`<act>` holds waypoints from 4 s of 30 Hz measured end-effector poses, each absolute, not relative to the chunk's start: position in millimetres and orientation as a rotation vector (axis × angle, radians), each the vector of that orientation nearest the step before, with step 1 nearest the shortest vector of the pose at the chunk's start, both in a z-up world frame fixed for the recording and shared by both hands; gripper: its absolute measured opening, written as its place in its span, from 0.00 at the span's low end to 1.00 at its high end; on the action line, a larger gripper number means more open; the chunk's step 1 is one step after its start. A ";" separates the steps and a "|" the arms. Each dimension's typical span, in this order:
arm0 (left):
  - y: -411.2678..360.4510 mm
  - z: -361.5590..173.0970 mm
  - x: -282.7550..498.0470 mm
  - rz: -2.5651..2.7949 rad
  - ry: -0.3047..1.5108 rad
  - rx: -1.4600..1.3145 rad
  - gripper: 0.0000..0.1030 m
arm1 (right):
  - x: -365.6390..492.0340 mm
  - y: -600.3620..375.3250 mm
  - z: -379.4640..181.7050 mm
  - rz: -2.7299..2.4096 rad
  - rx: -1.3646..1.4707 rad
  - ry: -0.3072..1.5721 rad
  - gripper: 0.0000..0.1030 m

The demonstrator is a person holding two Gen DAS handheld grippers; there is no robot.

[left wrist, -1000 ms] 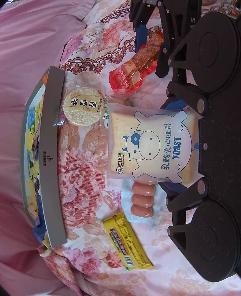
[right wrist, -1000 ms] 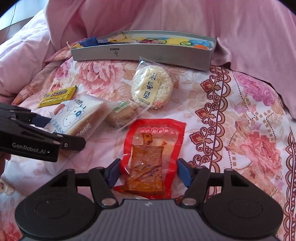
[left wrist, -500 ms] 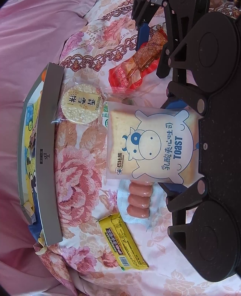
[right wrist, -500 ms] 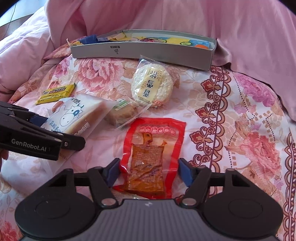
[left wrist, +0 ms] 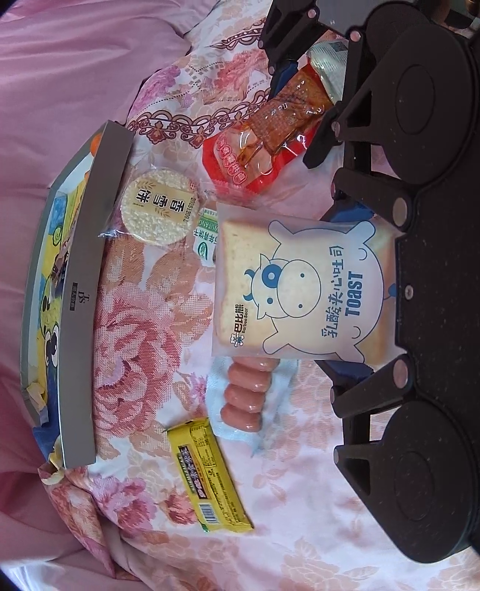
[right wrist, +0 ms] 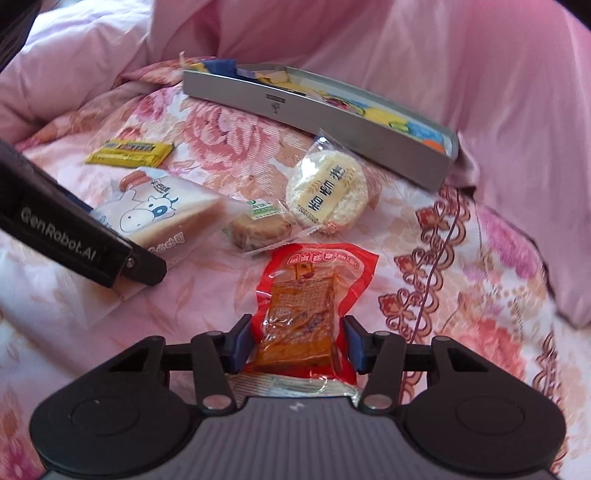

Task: Organize snacks
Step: 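Lift and carry the TOAST bag and red packet with both tools over the tray, then open both tools to drop the TOAST bag and red packet into the tray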

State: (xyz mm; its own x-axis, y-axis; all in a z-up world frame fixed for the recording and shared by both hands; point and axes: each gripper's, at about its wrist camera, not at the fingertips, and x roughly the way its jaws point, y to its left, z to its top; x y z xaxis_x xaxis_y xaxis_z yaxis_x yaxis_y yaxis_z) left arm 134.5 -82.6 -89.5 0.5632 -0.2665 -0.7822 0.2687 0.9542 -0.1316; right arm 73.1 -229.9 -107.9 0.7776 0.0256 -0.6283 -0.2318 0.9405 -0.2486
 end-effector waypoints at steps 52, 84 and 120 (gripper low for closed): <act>-79.0 -27.3 145.8 -0.203 0.577 -0.181 0.65 | 77.9 -229.9 -58.9 -0.022 -0.514 0.204 0.53; -125.1 -1.9 345.4 -0.071 0.601 -0.212 0.65 | 225.8 -281.5 -38.1 0.018 -0.190 0.170 0.54; -128.5 7.8 320.8 -0.095 0.543 -0.182 0.82 | 241.1 -301.0 -33.0 0.074 -0.035 0.213 0.90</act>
State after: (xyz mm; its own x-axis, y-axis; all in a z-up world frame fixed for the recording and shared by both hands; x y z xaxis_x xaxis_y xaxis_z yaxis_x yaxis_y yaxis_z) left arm 320.8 -128.5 7.8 0.8522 -0.1378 -0.5047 0.0416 0.9795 -0.1972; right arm 241.1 -301.0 -33.1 0.9747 0.0696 -0.2126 -0.0770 0.9967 -0.0269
